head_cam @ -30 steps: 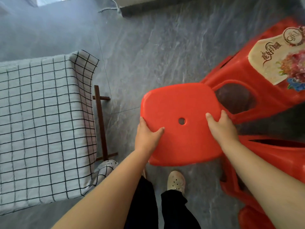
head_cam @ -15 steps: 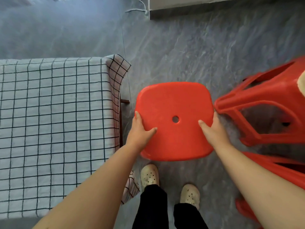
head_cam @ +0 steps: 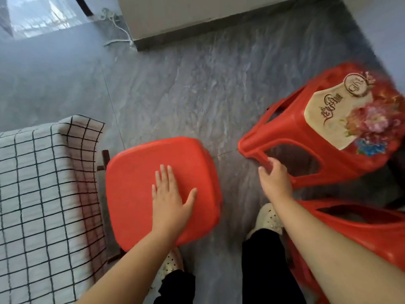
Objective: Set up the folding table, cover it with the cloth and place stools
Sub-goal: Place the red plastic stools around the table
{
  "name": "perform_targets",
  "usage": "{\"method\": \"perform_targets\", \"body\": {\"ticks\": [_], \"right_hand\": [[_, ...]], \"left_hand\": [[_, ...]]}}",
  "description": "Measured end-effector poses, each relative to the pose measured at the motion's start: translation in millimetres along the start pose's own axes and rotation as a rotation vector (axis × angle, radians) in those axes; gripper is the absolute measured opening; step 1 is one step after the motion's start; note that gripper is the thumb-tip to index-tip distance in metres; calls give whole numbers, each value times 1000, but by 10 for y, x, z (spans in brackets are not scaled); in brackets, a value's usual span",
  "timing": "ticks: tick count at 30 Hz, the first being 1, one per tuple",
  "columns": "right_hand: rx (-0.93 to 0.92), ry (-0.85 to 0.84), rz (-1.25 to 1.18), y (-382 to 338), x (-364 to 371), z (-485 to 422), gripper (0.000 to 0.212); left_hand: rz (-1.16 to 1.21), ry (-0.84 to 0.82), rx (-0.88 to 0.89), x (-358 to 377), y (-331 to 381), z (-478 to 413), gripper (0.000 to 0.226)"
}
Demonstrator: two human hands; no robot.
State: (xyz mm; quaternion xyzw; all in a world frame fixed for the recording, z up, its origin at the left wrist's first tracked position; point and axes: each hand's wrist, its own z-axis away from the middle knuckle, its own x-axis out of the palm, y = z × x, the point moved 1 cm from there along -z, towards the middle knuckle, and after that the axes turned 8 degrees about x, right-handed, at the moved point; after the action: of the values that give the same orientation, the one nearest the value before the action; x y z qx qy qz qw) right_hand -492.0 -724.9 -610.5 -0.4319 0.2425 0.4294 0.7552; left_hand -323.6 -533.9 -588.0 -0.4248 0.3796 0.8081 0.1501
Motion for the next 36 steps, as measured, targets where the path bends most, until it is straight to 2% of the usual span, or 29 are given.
{"method": "perform_targets", "body": {"ticks": [5, 9, 13, 16, 18, 21, 23, 25, 29, 33, 36], "right_hand": [[-55, 138, 6, 211, -928, -787, 45], [-204, 92, 95, 394, -1598, -1314, 46], [-91, 159, 33, 741, -2348, -1794, 43], [66, 236, -52, 1014, -2697, -2073, 43], [156, 211, -16, 1197, -2809, -2234, 49], [160, 81, 83, 1420, -2821, -2369, 62], [172, 35, 48, 1494, -2806, -2431, 70], [221, 19, -36, 1526, -2790, -2480, 74], [376, -58, -256, 1541, -2727, -2604, 78], [503, -91, -482, 1555, -2650, -2745, 51], [643, -97, -669, 1465, -2597, -2812, 52]], "left_hand": [[6, -68, 92, 383, 1142, -631, 82], [-29, -135, 192, 732, 2206, -1071, 81], [-9, -239, 235, 1047, 3225, -1467, 79], [-78, -280, 309, 1205, 3674, -1756, 78], [-127, -300, 312, 1296, 3827, -1925, 78], [-252, -305, 274, 1424, 3894, -2133, 79], [-382, -335, 260, 1484, 3905, -2257, 82], [-410, -374, 216, 1517, 3921, -2380, 86], [-235, -363, 128, 1562, 4000, -2597, 88], [-53, -347, 37, 1617, 4079, -2810, 77], [126, -295, -105, 1557, 4165, -2924, 65]]}}
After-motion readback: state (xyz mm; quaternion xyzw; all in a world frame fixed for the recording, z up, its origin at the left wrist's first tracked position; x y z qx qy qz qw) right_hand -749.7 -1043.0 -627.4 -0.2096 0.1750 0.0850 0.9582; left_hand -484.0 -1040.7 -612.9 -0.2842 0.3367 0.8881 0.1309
